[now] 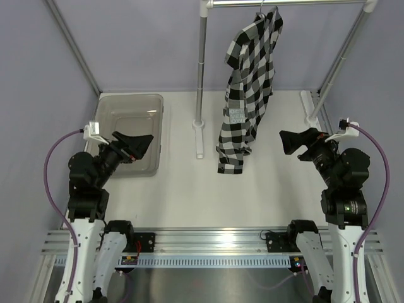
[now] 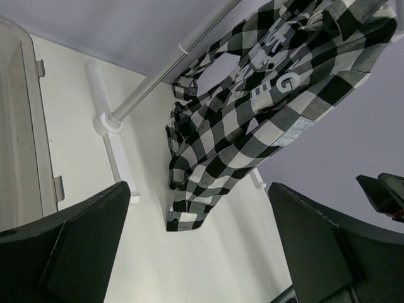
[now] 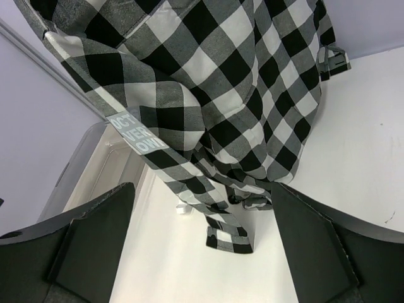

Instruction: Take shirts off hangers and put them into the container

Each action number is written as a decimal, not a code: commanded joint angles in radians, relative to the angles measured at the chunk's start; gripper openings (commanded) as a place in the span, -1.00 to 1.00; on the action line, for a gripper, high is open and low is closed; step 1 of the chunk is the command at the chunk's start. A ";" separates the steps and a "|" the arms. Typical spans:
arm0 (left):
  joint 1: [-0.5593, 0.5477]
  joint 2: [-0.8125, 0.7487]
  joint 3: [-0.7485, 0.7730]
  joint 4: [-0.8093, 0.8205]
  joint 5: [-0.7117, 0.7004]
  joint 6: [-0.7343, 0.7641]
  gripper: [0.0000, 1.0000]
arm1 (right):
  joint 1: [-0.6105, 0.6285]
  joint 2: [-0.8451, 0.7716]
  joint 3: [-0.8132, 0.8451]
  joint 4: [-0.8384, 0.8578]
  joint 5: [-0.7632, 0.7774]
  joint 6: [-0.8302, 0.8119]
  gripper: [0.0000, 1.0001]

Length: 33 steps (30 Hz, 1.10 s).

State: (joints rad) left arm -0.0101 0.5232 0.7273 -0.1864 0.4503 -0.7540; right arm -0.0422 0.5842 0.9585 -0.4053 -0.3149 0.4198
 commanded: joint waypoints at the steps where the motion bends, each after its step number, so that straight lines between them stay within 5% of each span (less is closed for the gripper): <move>1: -0.039 0.127 0.130 0.019 0.025 0.077 0.97 | -0.004 -0.029 0.005 -0.013 0.017 0.016 0.99; 6: -0.351 0.433 0.665 -0.261 -0.330 0.271 0.97 | -0.004 0.005 0.095 -0.088 0.061 0.037 0.99; 19: -0.579 1.193 1.706 -0.590 -0.483 0.400 0.92 | -0.004 0.141 0.174 -0.175 0.099 0.016 0.99; 25: -0.705 1.290 1.720 -0.486 -0.639 0.501 0.87 | -0.004 0.157 0.164 -0.176 0.105 -0.009 0.99; 33: -0.783 1.183 1.373 -0.125 -0.726 0.556 0.89 | -0.004 0.117 0.111 -0.142 0.089 -0.012 0.99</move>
State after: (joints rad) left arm -0.8040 1.7992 2.1628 -0.5117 -0.2150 -0.2317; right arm -0.0422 0.7132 1.0744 -0.5716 -0.2218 0.4305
